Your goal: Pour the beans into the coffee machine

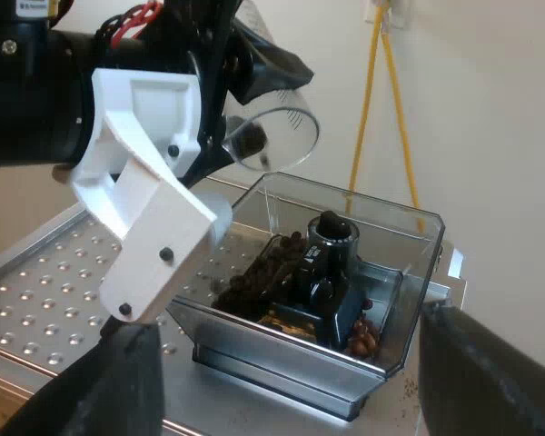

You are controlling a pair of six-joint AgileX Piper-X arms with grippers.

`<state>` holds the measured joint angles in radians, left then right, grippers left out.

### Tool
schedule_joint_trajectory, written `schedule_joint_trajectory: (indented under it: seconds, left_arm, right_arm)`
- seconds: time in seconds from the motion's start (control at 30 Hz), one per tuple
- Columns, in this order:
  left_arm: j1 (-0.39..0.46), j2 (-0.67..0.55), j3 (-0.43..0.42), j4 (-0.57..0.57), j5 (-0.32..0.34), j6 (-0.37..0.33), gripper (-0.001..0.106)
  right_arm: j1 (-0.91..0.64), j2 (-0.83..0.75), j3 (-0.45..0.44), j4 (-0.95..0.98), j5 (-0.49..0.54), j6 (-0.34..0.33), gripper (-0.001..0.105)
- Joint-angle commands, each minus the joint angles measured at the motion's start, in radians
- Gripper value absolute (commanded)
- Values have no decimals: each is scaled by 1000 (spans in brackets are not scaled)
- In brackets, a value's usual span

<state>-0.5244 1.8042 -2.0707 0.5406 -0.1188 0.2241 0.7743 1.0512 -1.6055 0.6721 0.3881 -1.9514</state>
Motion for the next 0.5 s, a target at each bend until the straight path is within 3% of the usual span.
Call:
schedule_joint_trajectory:
  seconds: [0.03,0.17,0.5]
  left_arm:
    - [-4,-8,-6,-32,9,21,34]
    - [-4,-8,-6,-32,48,29,34]
    - [-4,-8,-6,-32,48,46,34]
  right_arm:
    - [-4,-6,-13,-9,-4,-12,62]
    - [-4,-6,-13,-9,-4,-12,62]
    - [-4,-6,-13,-9,-4,-12,62]
